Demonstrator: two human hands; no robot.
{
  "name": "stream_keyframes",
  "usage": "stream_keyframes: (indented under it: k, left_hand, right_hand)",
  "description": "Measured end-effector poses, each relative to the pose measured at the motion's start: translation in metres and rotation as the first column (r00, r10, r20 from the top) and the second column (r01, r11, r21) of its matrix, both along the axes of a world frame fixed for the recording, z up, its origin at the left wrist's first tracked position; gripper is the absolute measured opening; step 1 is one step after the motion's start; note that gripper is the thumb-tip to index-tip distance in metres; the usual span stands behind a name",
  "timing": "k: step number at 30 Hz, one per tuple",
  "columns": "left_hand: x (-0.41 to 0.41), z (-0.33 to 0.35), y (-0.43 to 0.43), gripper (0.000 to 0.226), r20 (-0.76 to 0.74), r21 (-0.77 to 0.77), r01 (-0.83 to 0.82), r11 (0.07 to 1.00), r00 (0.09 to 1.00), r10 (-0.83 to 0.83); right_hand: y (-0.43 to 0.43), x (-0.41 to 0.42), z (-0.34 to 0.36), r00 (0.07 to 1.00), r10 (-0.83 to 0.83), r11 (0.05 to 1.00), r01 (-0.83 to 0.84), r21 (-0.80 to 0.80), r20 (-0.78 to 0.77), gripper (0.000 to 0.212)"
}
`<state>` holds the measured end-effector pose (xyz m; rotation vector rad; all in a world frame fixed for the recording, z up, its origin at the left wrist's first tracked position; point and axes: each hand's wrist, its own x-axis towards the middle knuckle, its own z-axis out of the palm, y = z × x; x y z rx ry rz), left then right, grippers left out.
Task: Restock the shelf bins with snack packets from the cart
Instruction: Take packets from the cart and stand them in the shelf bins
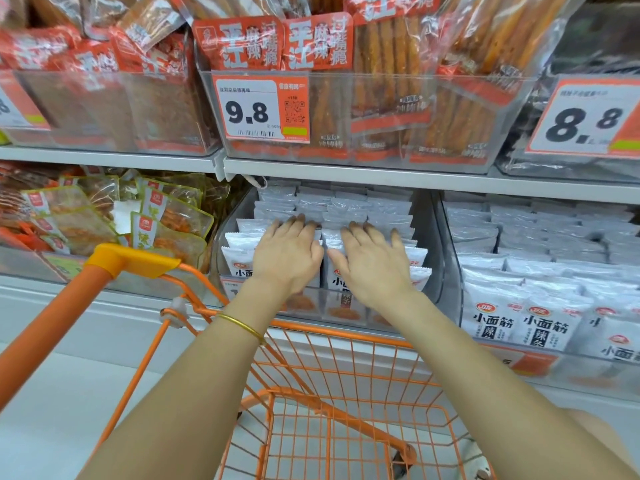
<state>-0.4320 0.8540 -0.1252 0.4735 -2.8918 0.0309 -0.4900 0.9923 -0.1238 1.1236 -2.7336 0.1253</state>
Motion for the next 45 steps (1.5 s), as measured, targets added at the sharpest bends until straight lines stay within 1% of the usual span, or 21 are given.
stream_keyframes:
  k: [3, 5, 7, 9, 13, 15, 17, 19, 21, 23, 25, 26, 29, 32, 33, 35, 36, 38, 41, 43, 45]
  left_hand:
    - [0.001, 0.001, 0.000, 0.071, -0.001, -0.011, -0.020, 1.000, 1.000, 0.020]
    - [0.000, 0.002, 0.002, 0.068, 0.016, -0.012, -0.024, 1.000, 1.000, 0.024]
    - [-0.003, 0.003, 0.003, 0.057, 0.033, -0.009, -0.038, 0.999, 0.999, 0.038]
    - [-0.005, 0.004, 0.006, 0.052, 0.037, -0.010, -0.048, 0.999, 0.998, 0.048]
    - [-0.007, 0.002, 0.016, 0.055, -0.006, -0.032, 0.015, 0.999, 1.000, -0.016]
    - [-0.007, 0.000, 0.019, 0.057, 0.030, -0.008, 0.029, 1.000, 0.999, -0.028]
    - [-0.007, -0.001, 0.018, 0.058, 0.065, 0.018, 0.016, 1.000, 0.998, -0.017]
    - [-0.006, 0.003, 0.017, 0.060, 0.079, 0.031, 0.006, 0.999, 0.997, -0.008]
    - [-0.006, 0.011, 0.023, 0.070, 0.029, 0.042, -0.004, 0.999, 1.000, 0.002]
    - [-0.009, 0.022, 0.043, 0.078, -0.102, 0.042, 0.037, 0.998, 0.994, -0.032]
    - [-0.017, 0.033, 0.080, 0.080, -0.183, 0.034, 0.151, 0.988, 0.973, -0.142]
    - [-0.023, 0.035, 0.101, 0.081, -0.186, 0.027, 0.219, 0.975, 0.960, -0.210]
    - [-0.045, 0.033, 0.164, 0.088, -0.107, 0.043, 0.381, 0.924, 0.921, -0.375]
    - [-0.065, 0.021, 0.204, 0.092, 0.009, 0.001, 0.424, 0.906, 0.906, -0.424]
    - [-0.068, 0.018, 0.212, 0.089, 0.049, -0.023, 0.417, 0.908, 0.908, -0.416]
    - [-0.070, 0.011, 0.222, 0.067, 0.110, -0.032, 0.383, 0.923, 0.919, -0.378]
    - [-0.069, 0.009, 0.225, 0.060, 0.134, -0.014, 0.368, 0.930, 0.922, -0.363]
    - [-0.064, 0.009, 0.230, 0.056, 0.165, 0.024, 0.342, 0.939, 0.925, -0.341]
    - [-0.064, 0.012, 0.233, 0.056, 0.117, 0.019, 0.319, 0.947, 0.940, -0.319]
    - [-0.071, 0.016, 0.238, 0.059, 0.081, 0.008, 0.318, 0.948, 0.945, -0.317]
    - [-0.081, 0.020, 0.248, 0.068, 0.054, 0.026, 0.346, 0.938, 0.936, -0.347]
  right_hand:
    - [0.001, 0.001, 0.001, 1.000, -0.006, 1.000, 0.006, -0.009, 0.010, 0.059]
    - [0.002, 0.001, 0.001, 1.000, -0.011, 1.000, 0.012, -0.015, 0.008, 0.059]
    - [0.002, 0.002, 0.003, 1.000, -0.007, 1.000, 0.008, -0.006, 0.024, 0.060]
    - [0.005, 0.002, 0.007, 0.999, 0.000, 0.999, 0.001, -0.033, 0.054, 0.061]
    - [0.025, -0.003, 0.015, 0.991, -0.124, 0.986, 0.128, -0.110, 0.040, 0.060]
    - [0.033, -0.005, 0.012, 0.982, -0.173, 0.979, 0.180, -0.098, 0.076, 0.061]
    - [0.034, -0.004, 0.006, 0.981, -0.164, 0.984, 0.170, -0.056, 0.104, 0.061]
    - [0.033, -0.002, 0.006, 0.983, -0.142, 0.986, 0.151, -0.069, 0.118, 0.061]
    - [0.038, 0.000, 0.013, 0.988, -0.108, 0.982, 0.124, -0.143, 0.115, 0.059]
    - [0.055, 0.002, 0.022, 0.994, -0.086, 0.967, 0.100, -0.235, 0.069, 0.054]
    - [0.087, -0.002, 0.026, 0.991, -0.124, 0.947, 0.133, -0.291, 0.049, 0.049]
    - [0.108, -0.008, 0.024, 0.986, -0.161, 0.938, 0.165, -0.306, 0.038, 0.045]
    - [0.172, -0.032, 0.017, 0.953, -0.303, 0.917, 0.298, -0.265, 0.020, 0.042]
    - [0.215, -0.047, 0.011, 0.917, -0.394, 0.914, 0.398, -0.083, 0.056, 0.054]
    - [0.222, -0.048, 0.008, 0.919, -0.390, 0.920, 0.392, -0.029, 0.055, 0.063]
    - [0.231, -0.049, 0.001, 0.938, -0.343, 0.939, 0.343, 0.012, 0.038, 0.078]
    - [0.234, -0.049, -0.001, 0.944, -0.328, 0.945, 0.327, 0.014, 0.042, 0.076]
    - [0.236, -0.051, -0.004, 0.950, -0.305, 0.952, 0.305, 0.006, 0.072, 0.061]
    - [0.238, -0.051, 0.000, 0.955, -0.278, 0.959, 0.281, -0.022, 0.102, 0.052]
    - [0.243, -0.051, 0.008, 0.958, -0.272, 0.958, 0.279, -0.066, 0.093, 0.050]
    - [0.257, -0.055, 0.015, 0.947, -0.316, 0.938, 0.322, -0.130, 0.064, 0.047]
